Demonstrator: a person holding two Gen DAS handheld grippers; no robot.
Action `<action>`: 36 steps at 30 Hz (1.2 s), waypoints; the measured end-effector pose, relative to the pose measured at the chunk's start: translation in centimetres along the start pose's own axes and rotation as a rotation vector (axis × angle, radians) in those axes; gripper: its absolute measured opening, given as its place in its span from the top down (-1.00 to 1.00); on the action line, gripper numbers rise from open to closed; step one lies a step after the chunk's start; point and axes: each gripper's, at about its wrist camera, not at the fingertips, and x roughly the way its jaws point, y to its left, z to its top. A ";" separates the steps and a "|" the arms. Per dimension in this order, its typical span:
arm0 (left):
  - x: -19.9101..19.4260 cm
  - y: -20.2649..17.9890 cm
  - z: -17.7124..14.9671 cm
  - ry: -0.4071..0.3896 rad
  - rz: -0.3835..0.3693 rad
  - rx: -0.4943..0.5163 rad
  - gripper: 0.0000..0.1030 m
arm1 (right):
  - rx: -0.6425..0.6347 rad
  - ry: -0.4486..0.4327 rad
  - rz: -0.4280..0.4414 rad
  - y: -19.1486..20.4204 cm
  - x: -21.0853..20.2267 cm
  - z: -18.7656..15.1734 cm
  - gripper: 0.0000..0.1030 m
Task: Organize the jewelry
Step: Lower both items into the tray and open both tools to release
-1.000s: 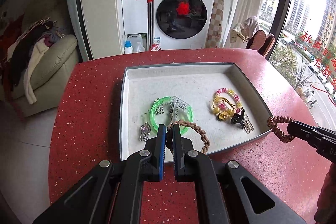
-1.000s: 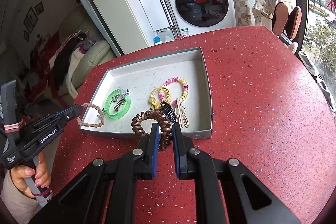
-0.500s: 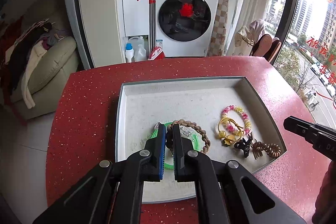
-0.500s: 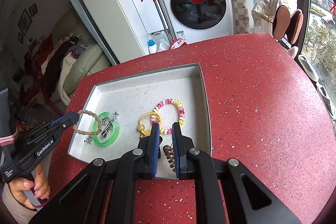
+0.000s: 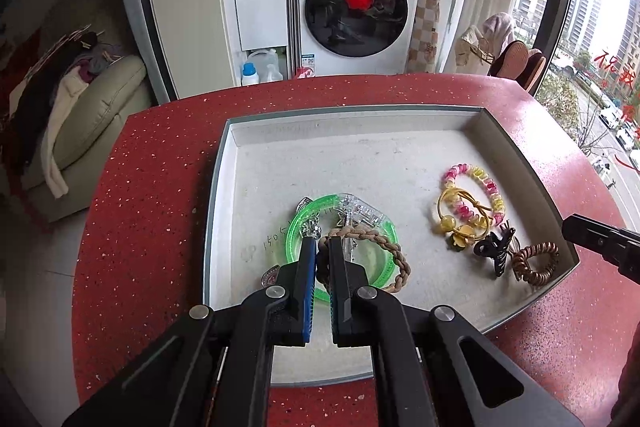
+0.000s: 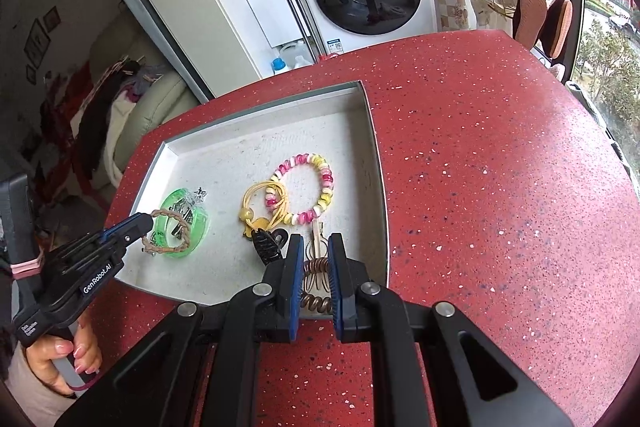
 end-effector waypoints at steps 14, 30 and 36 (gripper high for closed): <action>0.9 -0.1 -0.9 0.011 0.046 0.022 0.52 | -0.012 0.029 0.027 1.4 1.0 -1.5 0.73; 0.8 -0.3 -1.2 0.005 0.082 0.019 0.51 | -0.001 0.023 0.024 1.2 0.7 -1.9 0.73; 0.7 -0.2 -1.1 -0.001 0.089 0.016 0.51 | 0.003 0.017 0.029 1.2 0.4 -2.0 0.73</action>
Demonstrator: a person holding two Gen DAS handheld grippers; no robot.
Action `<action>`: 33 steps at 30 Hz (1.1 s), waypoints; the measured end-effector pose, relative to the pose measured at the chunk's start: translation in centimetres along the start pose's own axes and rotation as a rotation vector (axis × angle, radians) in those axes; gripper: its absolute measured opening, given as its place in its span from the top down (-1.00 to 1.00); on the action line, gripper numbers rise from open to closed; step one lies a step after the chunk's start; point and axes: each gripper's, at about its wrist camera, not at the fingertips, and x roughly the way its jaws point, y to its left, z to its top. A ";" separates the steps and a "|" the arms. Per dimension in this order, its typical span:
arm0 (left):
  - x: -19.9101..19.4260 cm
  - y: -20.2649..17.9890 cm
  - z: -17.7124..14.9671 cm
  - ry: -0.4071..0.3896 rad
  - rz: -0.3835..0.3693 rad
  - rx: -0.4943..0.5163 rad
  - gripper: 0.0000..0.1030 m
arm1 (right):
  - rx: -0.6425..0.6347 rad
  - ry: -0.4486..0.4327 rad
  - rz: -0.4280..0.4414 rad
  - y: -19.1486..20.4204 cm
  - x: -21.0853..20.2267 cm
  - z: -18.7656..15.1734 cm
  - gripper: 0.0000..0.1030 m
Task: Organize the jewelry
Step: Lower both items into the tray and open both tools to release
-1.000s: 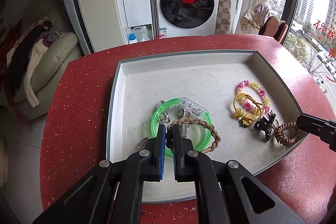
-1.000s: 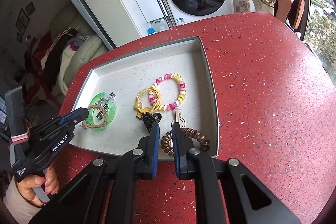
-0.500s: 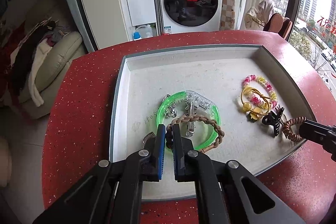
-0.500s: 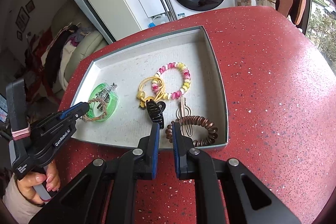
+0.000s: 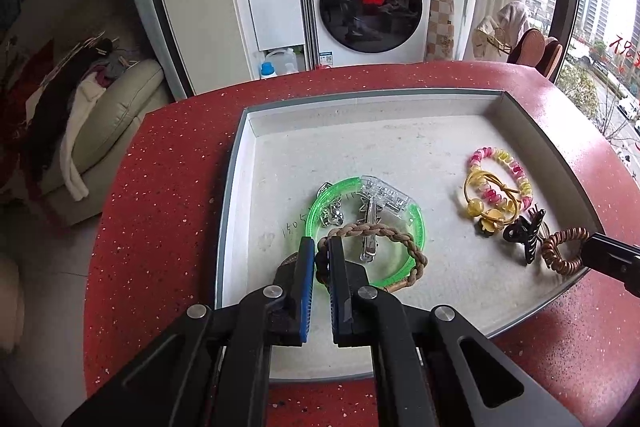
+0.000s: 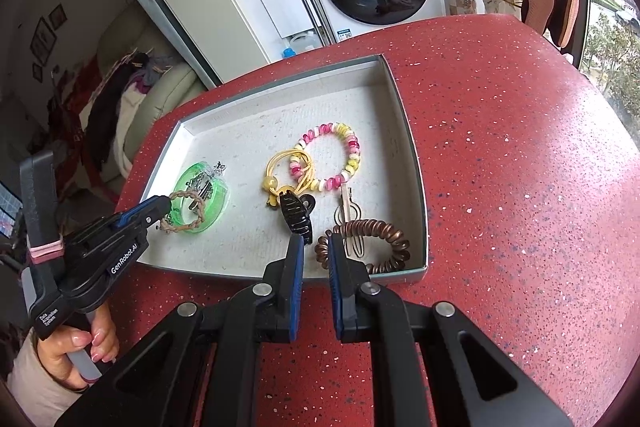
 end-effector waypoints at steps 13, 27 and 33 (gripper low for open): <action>-0.8 0.1 0.7 -0.031 -0.022 -0.009 0.21 | 0.001 -0.011 0.005 0.2 -0.5 -0.1 0.73; -0.8 -0.2 0.6 -0.089 0.002 -0.027 -1.00 | -0.078 -0.033 -0.048 1.9 -0.8 -0.3 0.72; -1.6 -0.5 0.0 -0.084 0.004 -0.027 -1.00 | -0.083 -0.024 -0.054 2.1 -0.5 -0.2 0.67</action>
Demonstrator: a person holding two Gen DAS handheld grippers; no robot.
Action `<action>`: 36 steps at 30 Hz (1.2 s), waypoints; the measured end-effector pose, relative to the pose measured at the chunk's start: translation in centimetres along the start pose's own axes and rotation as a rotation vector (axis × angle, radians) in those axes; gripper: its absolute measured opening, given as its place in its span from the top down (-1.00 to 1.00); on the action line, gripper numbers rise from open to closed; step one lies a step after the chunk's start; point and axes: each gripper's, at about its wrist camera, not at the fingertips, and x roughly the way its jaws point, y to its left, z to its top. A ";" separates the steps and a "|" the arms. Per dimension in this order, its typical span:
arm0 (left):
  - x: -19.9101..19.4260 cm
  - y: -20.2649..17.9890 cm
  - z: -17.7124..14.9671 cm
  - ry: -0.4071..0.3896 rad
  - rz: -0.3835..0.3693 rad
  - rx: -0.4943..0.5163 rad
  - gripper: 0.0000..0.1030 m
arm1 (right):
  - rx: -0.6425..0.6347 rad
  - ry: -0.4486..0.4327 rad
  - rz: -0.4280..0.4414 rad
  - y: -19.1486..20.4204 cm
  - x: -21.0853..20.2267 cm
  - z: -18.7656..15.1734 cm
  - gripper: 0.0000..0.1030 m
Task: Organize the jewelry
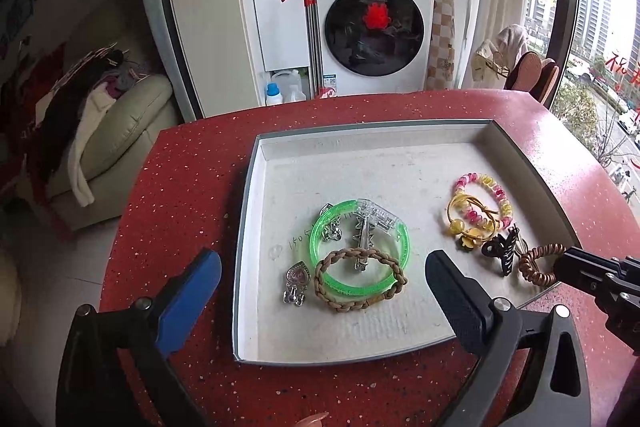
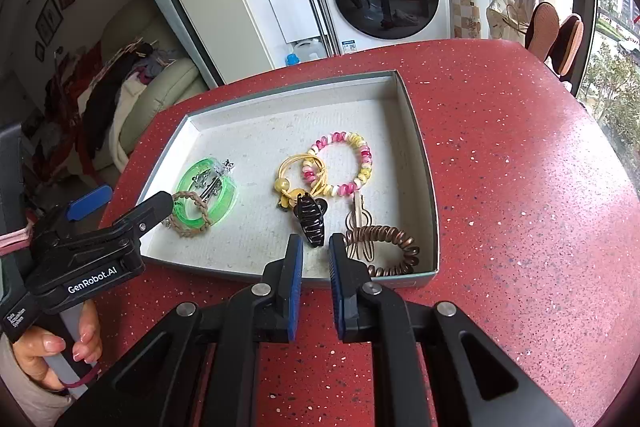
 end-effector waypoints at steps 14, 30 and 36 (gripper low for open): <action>-1.0 1.0 -1.0 0.035 -0.002 -0.030 -1.00 | -0.049 0.011 -0.057 1.1 0.9 0.4 -0.02; -2.7 1.4 -1.9 0.018 0.029 -0.046 -1.00 | -0.048 -0.100 -0.089 1.3 -0.8 -0.1 -0.71; -3.7 1.5 -2.5 -0.003 0.043 -0.057 -1.00 | -0.063 -0.215 -0.117 1.8 -2.3 -0.8 -0.99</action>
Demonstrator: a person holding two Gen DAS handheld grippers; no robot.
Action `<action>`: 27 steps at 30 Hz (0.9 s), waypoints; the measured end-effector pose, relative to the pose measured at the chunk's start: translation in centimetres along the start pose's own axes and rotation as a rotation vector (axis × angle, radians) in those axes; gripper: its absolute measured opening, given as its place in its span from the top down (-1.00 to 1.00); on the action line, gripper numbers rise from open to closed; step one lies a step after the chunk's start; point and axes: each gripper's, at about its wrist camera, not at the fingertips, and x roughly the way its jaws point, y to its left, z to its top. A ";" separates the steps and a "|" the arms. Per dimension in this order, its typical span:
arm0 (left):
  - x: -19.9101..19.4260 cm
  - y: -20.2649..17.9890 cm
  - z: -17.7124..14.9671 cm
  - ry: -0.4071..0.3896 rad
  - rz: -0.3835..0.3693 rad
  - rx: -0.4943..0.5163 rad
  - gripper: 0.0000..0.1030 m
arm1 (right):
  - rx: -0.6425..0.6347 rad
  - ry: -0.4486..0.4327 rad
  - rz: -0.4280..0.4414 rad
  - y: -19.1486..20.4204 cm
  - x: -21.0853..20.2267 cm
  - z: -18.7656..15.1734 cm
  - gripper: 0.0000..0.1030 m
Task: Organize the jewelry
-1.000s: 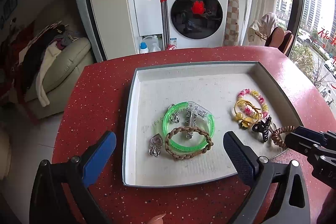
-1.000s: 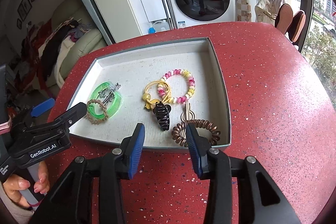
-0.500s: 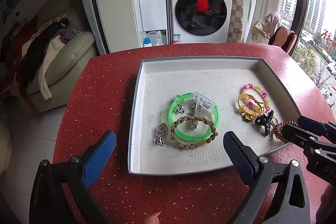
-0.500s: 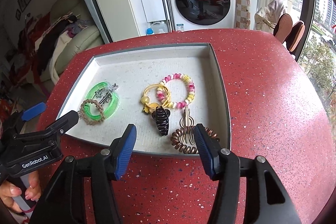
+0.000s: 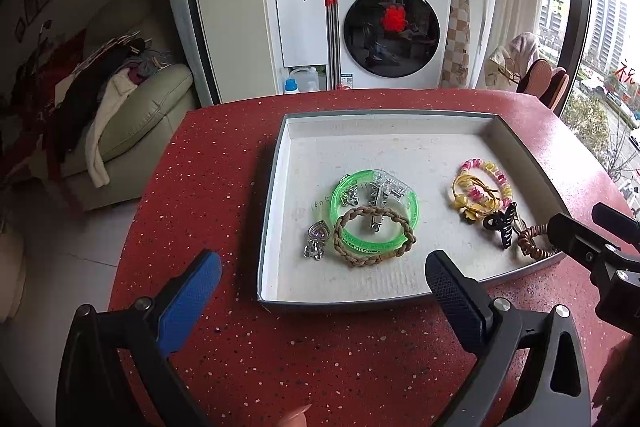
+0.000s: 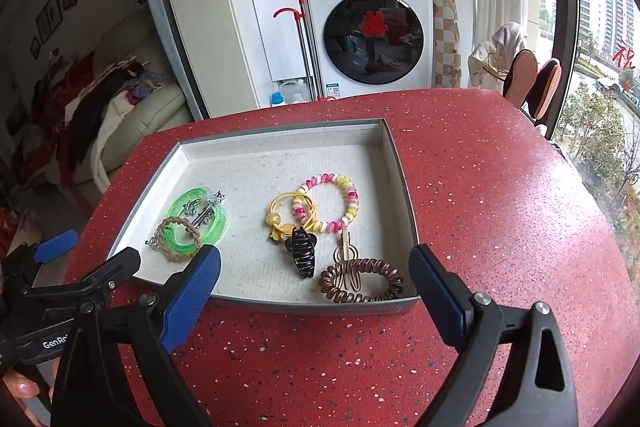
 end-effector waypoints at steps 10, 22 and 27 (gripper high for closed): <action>-2.1 0.3 -0.9 -0.066 0.023 -0.014 -1.00 | -0.013 -0.041 -0.030 0.2 -1.5 -1.3 -1.00; -4.6 0.7 -3.2 -0.105 0.026 -0.061 -1.00 | -0.058 -0.056 -0.105 1.0 -4.0 -3.4 -1.00; -5.0 0.4 -4.3 -0.111 0.061 -0.055 -1.00 | -0.065 -0.062 -0.109 1.4 -4.7 -4.0 -1.00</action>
